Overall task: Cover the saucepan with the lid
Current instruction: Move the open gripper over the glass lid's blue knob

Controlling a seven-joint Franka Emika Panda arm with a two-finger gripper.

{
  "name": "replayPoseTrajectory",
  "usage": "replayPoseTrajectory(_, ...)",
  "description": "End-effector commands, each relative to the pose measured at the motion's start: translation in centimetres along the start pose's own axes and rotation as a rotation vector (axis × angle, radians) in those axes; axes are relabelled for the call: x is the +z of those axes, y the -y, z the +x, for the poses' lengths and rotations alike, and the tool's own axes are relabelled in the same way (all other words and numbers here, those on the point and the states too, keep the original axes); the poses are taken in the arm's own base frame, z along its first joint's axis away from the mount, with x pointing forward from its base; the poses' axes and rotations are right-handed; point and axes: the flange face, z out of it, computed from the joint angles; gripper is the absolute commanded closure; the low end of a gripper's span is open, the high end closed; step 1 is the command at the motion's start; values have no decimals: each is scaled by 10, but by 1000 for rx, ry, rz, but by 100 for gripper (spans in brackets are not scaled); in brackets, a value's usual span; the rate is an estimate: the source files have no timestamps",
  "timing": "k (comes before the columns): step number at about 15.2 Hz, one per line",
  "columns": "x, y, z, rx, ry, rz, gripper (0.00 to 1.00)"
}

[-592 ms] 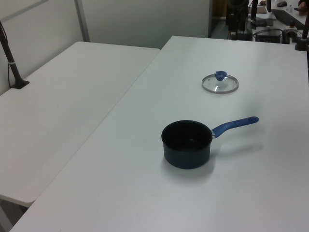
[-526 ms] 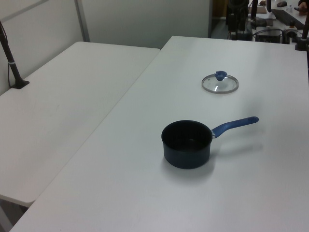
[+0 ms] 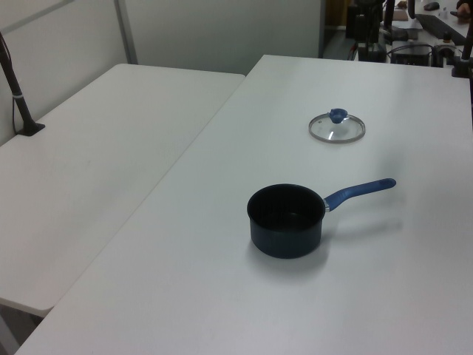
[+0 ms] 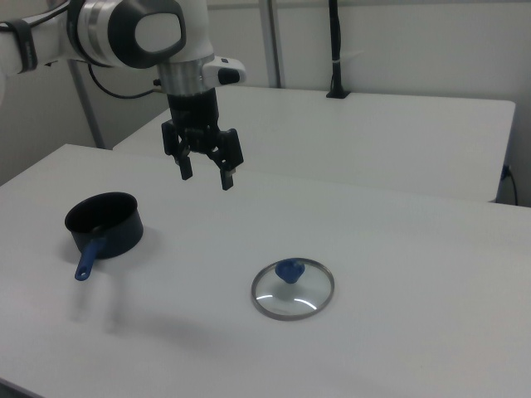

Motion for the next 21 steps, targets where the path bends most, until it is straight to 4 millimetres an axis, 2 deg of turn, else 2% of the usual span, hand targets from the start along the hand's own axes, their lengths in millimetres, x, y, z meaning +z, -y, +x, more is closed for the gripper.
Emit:
replayPoseTrajectory(1, -6, -2, -8, -22, 9, 21, 0)
replayPoseTrajectory(5, 1, -1, -3, -23, 18, 19, 0)
replayPoseTrajectory(9, 36, 13, 20, -43, 57, 17, 0)
replayPoseTrajectory(11, 57, 25, 32, -60, 84, 14, 0)
replayPoseTrajectory(13, 80, 27, 45, -59, 94, 12, 0)
replayPoseTrajectory(17, 130, 6, 80, -36, 36, -9, 0)
replayPoseTrajectory(21, 165, -32, 93, -34, 22, -32, 0)
